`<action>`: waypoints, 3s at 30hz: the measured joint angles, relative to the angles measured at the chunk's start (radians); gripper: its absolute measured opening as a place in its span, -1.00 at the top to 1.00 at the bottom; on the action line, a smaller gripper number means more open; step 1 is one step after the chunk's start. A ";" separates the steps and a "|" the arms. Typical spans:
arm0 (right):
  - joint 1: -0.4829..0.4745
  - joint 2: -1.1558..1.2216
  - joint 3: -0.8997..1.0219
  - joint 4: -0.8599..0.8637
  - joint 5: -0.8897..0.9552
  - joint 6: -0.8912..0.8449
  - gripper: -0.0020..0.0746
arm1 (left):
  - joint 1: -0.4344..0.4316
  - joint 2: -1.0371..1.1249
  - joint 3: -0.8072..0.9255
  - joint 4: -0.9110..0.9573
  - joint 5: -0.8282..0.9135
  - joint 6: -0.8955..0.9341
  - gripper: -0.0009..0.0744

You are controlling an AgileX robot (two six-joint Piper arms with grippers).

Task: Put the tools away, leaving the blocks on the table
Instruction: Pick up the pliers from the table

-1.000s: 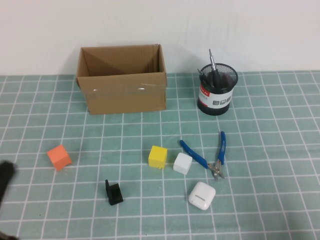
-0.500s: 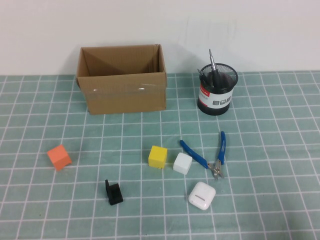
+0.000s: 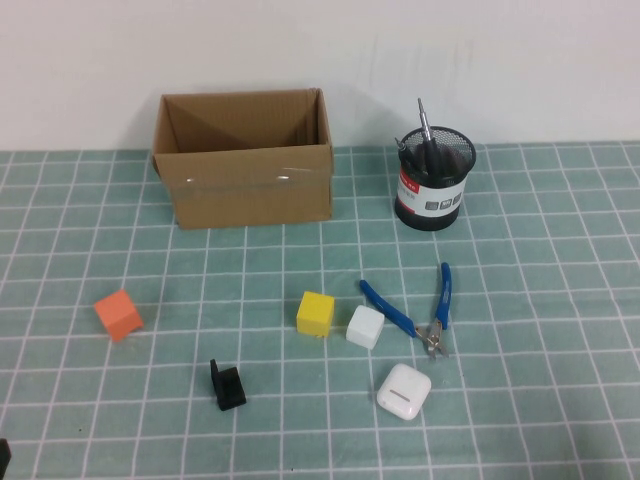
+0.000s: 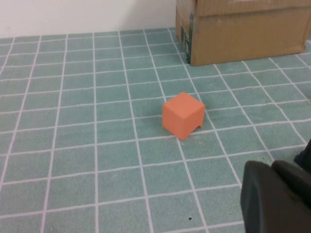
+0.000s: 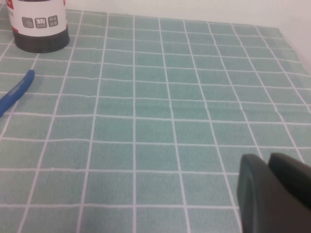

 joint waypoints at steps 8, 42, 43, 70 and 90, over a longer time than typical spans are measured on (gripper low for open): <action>0.000 0.000 0.000 0.000 0.000 0.000 0.97 | 0.000 0.000 0.000 0.000 0.000 0.000 0.98; 0.000 0.002 0.000 0.439 -0.298 0.102 0.97 | 0.000 0.000 0.000 0.000 0.002 0.002 0.98; 0.000 0.002 0.000 0.477 -0.298 0.103 0.97 | 0.000 0.000 0.000 0.000 0.002 0.002 0.98; 0.300 1.373 -0.950 0.160 0.487 0.083 0.96 | 0.000 0.000 0.000 0.000 0.002 0.004 0.98; 0.551 1.981 -1.621 0.066 0.595 -0.180 0.46 | 0.000 0.000 0.000 0.000 0.002 0.004 0.98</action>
